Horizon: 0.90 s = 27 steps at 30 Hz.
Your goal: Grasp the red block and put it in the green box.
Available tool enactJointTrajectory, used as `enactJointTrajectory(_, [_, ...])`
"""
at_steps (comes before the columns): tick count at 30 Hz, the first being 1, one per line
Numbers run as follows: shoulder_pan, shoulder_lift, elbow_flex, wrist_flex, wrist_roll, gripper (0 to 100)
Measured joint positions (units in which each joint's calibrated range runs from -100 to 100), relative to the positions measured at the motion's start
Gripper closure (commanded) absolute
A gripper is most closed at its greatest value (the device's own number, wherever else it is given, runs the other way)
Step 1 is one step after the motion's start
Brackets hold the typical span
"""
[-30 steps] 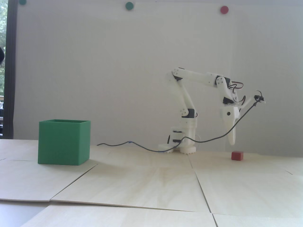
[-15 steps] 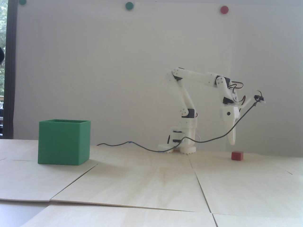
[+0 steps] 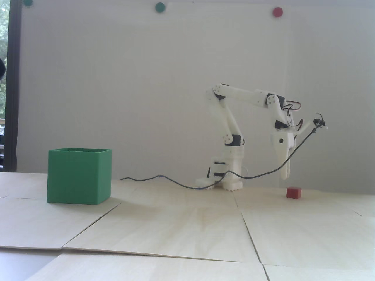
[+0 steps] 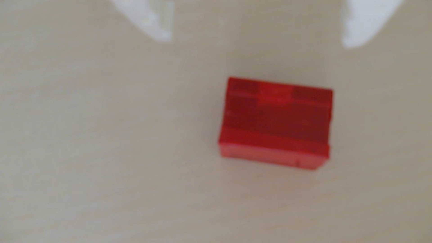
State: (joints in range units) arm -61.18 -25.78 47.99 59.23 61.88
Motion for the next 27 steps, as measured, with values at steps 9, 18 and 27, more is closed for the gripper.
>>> enactJointTrajectory(9, [3.7,0.0,0.0,-1.5,0.0,74])
enactJointTrajectory(18, [4.3,0.0,3.7,-5.7,0.0,74])
enactJointTrajectory(27, [4.3,0.0,4.2,-8.3,0.0,74])
